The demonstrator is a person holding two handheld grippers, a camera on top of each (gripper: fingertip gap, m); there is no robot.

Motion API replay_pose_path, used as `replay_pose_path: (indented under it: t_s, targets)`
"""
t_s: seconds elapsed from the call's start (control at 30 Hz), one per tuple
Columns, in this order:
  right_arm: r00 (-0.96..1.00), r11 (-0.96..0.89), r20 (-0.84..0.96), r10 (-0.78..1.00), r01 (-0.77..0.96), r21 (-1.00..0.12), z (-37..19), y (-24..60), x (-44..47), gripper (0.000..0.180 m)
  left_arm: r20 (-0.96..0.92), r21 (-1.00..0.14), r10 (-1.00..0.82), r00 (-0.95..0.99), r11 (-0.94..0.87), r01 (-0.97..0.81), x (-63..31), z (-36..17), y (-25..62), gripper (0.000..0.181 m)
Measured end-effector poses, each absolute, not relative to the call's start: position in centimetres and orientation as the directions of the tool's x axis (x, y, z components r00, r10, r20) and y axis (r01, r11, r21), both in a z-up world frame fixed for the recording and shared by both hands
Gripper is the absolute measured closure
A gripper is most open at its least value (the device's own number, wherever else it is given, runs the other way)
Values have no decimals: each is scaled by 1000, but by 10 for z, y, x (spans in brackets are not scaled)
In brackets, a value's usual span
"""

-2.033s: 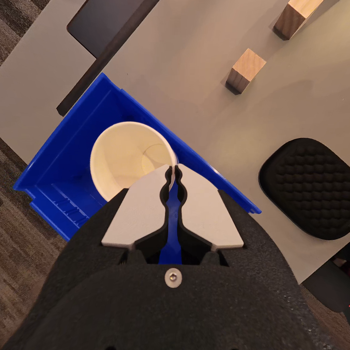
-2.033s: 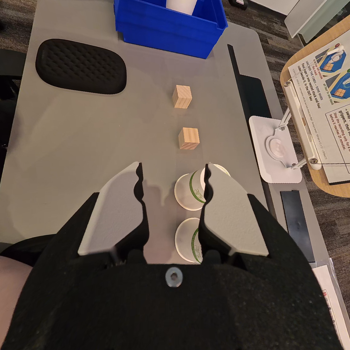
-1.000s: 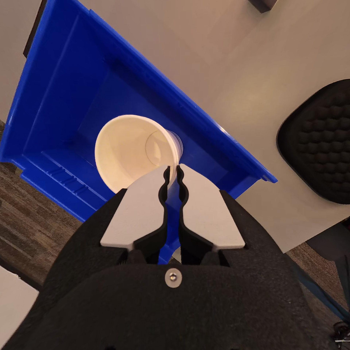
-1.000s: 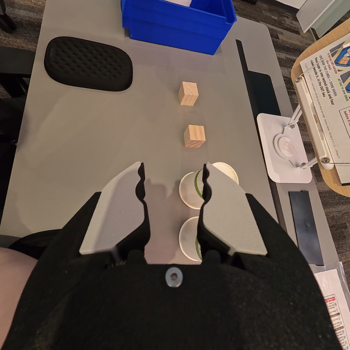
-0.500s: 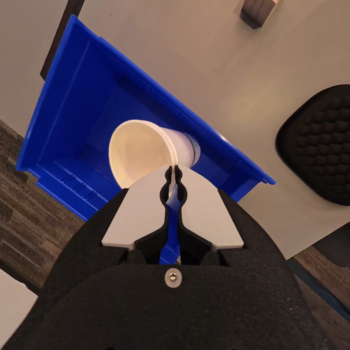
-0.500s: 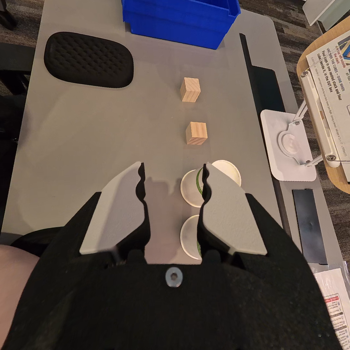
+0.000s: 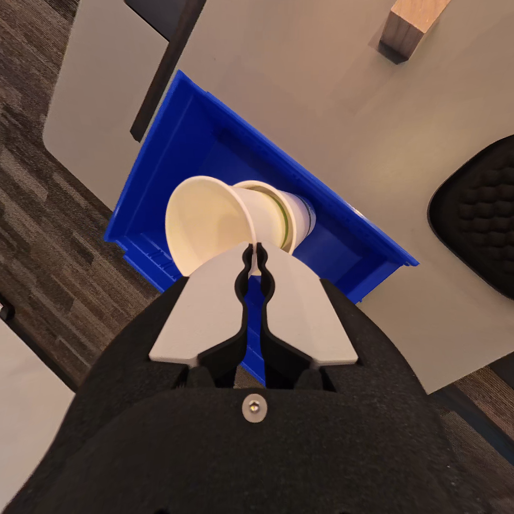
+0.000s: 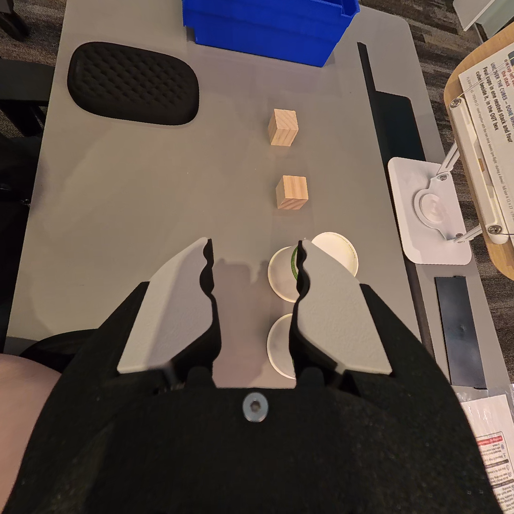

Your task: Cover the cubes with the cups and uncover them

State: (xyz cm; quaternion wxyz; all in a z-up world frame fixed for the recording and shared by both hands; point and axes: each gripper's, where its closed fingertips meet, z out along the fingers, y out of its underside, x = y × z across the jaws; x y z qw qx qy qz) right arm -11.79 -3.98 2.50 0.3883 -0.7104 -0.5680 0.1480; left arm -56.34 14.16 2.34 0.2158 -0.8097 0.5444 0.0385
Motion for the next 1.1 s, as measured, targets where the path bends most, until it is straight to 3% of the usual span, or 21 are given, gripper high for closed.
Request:
replay_pose_path:
  t_s: [0.03,0.43,0.7,0.9,1.1]
  targets:
    - [311,-54,231,922,692,-720,25,-40,-118,123,-306,-314,-861,406,-311,-897,-563,29,142,178]
    - [314,-53,233,920,690,-722,25,-37,-118,123,-452,-426,-798,397,-198,-883,-540,124,138,178]
    - [305,64,317,898,623,-780,47,-25,-138,121,-484,-633,-781,394,2,-774,-464,194,108,178]
    - [438,177,334,835,361,-916,102,2,-180,120,-443,-705,-824,354,76,-705,-398,201,82,178]
    - [545,240,203,814,4,-971,138,16,-223,103,-392,-768,-879,272,149,-623,-333,208,52,178]
